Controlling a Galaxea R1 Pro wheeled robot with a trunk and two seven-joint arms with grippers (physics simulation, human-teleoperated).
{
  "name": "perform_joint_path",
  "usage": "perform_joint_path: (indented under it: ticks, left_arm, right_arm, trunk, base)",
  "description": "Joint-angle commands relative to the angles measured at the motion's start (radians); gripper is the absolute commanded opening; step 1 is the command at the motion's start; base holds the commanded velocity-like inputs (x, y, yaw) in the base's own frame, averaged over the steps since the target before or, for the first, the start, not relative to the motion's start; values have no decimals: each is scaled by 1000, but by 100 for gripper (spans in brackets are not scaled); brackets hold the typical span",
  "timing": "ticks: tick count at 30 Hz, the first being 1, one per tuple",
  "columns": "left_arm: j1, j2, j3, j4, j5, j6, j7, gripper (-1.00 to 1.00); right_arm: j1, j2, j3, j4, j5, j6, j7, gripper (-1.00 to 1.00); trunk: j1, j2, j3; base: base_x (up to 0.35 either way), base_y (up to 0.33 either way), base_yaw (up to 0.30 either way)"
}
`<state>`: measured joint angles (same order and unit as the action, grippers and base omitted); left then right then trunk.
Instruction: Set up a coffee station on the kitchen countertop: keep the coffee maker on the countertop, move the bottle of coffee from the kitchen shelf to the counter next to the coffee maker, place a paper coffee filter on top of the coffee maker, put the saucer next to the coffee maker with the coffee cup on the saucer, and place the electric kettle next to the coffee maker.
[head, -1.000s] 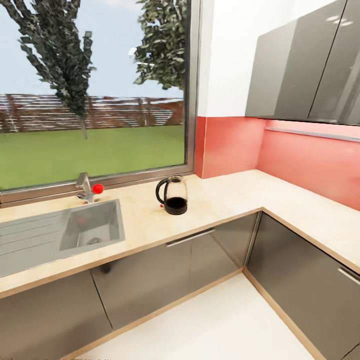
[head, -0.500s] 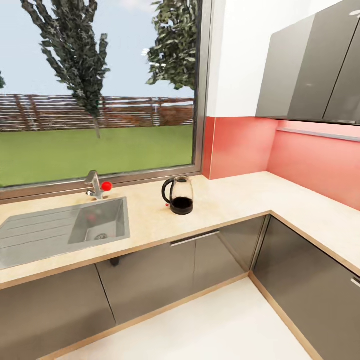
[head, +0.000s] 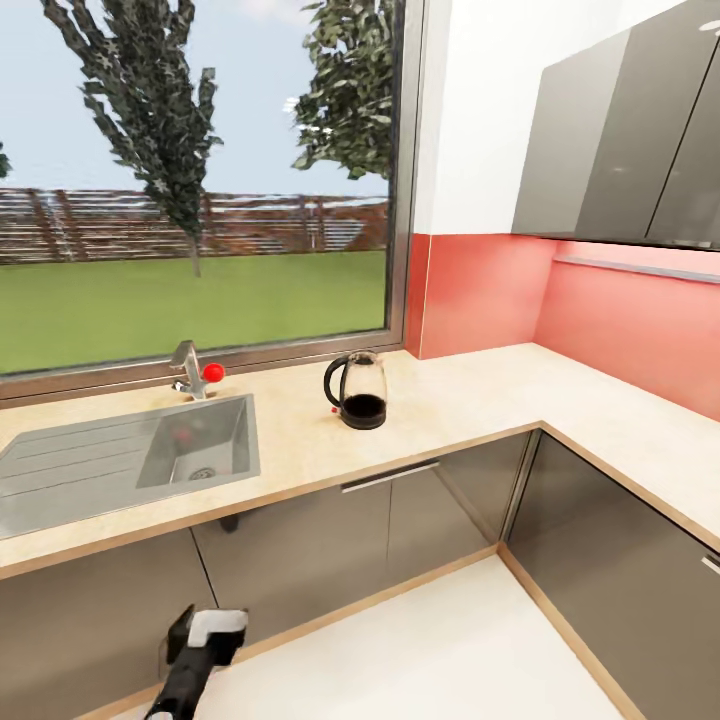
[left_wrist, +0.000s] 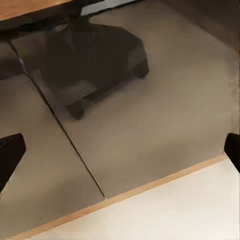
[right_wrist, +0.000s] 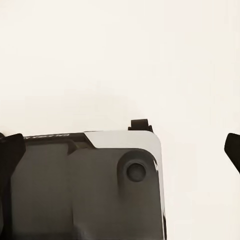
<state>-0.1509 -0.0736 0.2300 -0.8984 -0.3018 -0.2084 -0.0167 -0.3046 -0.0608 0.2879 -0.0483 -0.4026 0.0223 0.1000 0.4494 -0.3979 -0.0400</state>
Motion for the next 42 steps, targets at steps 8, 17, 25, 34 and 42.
perform_joint_path:
  ticks: [8, 17, 25, 34, 42]
  left_arm:
    - [-1, -29, -228, -270, 42, -12, 13, 100]
    - [-29, -33, -326, -530, 131, 53, 11, 100]
    - [-228, -17, -376, -598, 220, 385, -108, 100]
    - [-428, 112, -260, -510, 270, 628, -580, 100]
    - [-565, 268, -195, -226, 271, 633, -835, 100]
  right_arm:
    - [-1, -1, 8, -1, -10, 0, 3, 100]
    - [-1, -1, 8, -1, -10, -13, 3, 100]
    - [-1, -1, 8, -1, -10, -13, 3, 100]
    - [-1, -1, 9, -1, -10, -13, 3, 100]
    - [-1, 1, 11, -4, -7, -13, 4, 100]
  trunk:
    - [1, -2, -2]
    - [1, -2, -2]
    - [1, -2, -2]
    - [1, -2, -2]
    - [1, -2, -2]
  base:
    - [0, 0, 0]
    - [0, 0, 0]
    - [0, 0, 0]
    - [0, 0, 0]
    - [0, 0, 0]
